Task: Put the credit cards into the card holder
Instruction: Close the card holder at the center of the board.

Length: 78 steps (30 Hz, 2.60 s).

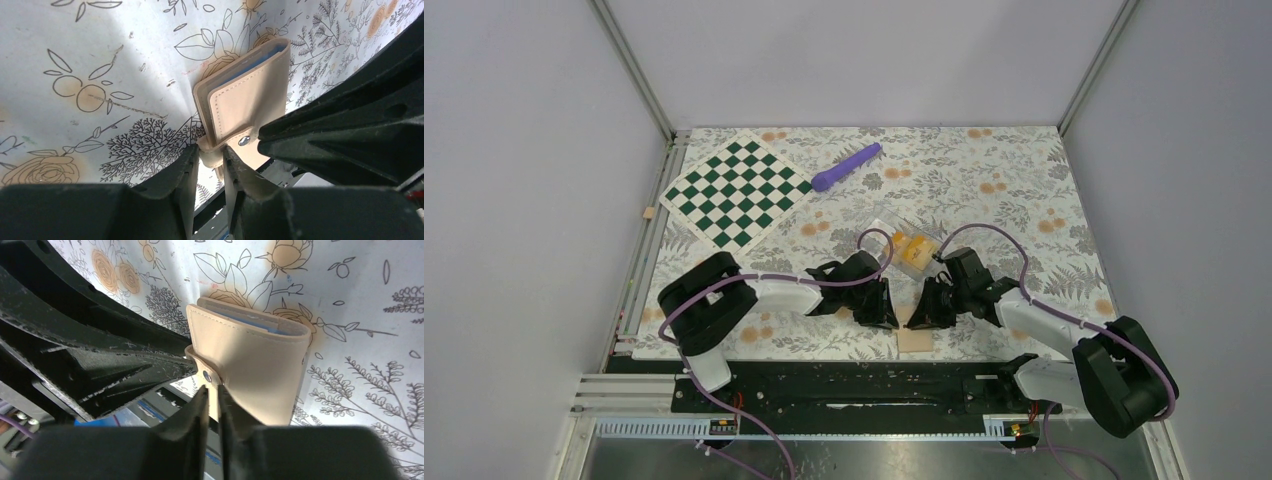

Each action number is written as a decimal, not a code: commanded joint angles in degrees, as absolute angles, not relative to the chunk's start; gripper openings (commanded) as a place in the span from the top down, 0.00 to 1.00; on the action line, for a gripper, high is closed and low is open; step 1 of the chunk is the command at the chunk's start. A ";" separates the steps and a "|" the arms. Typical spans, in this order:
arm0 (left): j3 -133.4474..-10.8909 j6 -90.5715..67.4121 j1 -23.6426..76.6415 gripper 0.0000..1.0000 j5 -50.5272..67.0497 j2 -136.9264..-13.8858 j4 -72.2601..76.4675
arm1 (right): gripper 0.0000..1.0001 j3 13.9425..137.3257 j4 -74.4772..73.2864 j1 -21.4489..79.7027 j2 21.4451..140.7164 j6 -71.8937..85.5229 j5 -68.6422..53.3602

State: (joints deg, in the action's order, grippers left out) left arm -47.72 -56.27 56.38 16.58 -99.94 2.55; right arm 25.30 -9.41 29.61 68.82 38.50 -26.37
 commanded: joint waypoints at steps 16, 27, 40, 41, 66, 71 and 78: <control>-51.76 -53.57 57.04 0.80 16.46 -101.40 1.05 | 0.60 25.86 -8.36 29.53 73.68 36.79 -25.67; -52.29 -53.03 57.48 0.81 16.45 -101.80 0.23 | 0.76 25.50 -7.25 29.44 74.45 36.86 -25.27; -52.63 -52.22 57.49 0.70 14.30 -98.86 -3.12 | 1.00 25.44 -7.81 29.47 73.73 36.44 -26.00; -52.95 -51.88 57.54 0.68 14.06 -98.58 -3.84 | 1.00 25.43 -7.82 29.45 73.74 36.43 -26.10; -56.66 -49.52 57.59 0.68 14.60 -102.98 -7.23 | 0.91 27.10 -9.38 29.44 74.66 35.07 -23.99; -56.87 -49.82 57.66 0.69 14.46 -103.65 -7.07 | 0.75 27.31 -10.48 29.44 73.61 34.89 -24.17; -56.38 -50.01 57.66 0.71 14.21 -103.65 -7.11 | 0.79 27.77 -13.46 29.44 70.79 34.28 -22.62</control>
